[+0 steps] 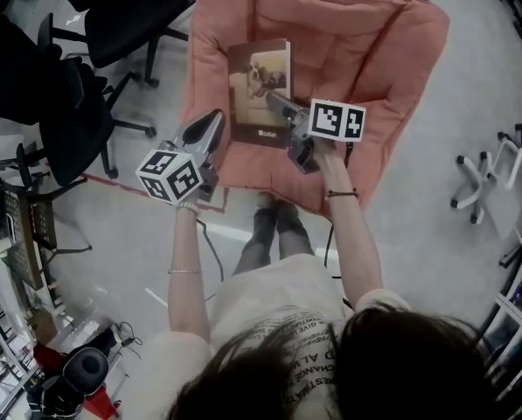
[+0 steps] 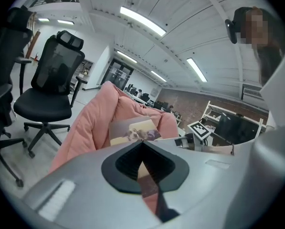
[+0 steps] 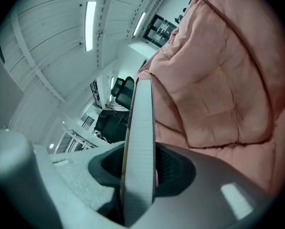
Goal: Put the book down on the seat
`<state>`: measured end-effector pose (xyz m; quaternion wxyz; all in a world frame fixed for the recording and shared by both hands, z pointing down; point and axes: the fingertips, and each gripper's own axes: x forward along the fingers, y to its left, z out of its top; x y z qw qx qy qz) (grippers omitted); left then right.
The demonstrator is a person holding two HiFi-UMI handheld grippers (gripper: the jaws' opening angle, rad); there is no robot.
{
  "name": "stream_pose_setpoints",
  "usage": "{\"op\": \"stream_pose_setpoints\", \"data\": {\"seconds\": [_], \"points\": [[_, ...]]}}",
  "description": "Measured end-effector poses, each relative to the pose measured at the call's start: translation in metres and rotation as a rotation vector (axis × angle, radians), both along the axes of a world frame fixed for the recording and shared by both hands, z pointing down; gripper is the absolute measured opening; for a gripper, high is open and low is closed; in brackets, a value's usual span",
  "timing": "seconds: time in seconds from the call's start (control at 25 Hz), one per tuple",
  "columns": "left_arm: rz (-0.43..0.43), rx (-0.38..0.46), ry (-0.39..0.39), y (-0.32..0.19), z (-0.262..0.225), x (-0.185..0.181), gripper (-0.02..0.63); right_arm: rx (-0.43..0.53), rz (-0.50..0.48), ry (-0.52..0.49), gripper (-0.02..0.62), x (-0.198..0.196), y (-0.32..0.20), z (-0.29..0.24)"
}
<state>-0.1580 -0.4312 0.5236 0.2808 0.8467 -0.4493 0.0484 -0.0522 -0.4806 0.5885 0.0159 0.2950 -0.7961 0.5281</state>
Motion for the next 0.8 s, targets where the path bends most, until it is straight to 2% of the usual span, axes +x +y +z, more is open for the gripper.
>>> {"op": "stream_pose_setpoints", "data": {"seconds": [0.2, 0.8], "points": [[0.015, -0.085, -0.017, -0.001, 0.035, 0.000, -0.003, -0.061, 0.006, 0.028, 0.149, -0.003, -0.001, 0.042], [0.006, -0.229, -0.024, -0.009, 0.116, 0.003, -0.003, -0.177, -0.011, 0.132, 0.149, -0.005, -0.014, 0.151]]}}
